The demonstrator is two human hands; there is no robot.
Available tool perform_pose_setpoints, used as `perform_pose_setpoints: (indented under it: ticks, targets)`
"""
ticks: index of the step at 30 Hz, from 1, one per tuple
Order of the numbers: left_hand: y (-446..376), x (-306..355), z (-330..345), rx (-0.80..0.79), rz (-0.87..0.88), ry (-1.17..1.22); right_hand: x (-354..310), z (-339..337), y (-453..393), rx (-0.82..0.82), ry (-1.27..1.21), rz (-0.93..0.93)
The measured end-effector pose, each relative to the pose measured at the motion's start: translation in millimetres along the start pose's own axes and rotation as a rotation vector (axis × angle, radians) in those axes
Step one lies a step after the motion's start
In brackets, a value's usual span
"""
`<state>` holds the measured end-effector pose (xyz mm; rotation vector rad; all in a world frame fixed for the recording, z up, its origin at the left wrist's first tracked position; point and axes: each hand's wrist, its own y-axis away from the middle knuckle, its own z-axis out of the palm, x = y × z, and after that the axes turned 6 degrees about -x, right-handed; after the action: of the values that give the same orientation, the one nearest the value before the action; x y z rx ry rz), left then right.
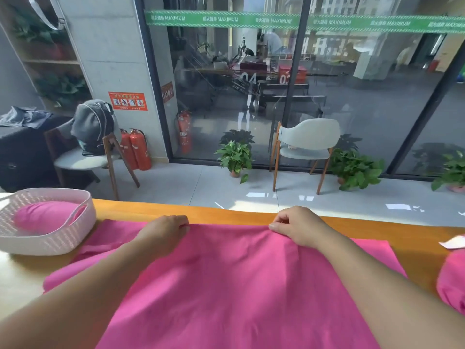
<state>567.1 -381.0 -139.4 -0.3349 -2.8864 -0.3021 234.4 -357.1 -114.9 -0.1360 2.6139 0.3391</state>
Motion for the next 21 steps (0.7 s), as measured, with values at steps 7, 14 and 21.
perform_pose_setpoints:
  ticks: [7, 14, 21]
  targets:
    - [-72, -13, 52, 0.082, 0.096, 0.004, 48, 52, -71, 0.007, 0.050, 0.110]
    - [-84, -20, 56, 0.128, 0.127, -0.003, 57, 52, -81, -0.025, 0.014, 0.110]
    - [-100, -19, 52, 0.054, 0.080, -0.035, 52, 59, -82, 0.025, 0.075, 0.176]
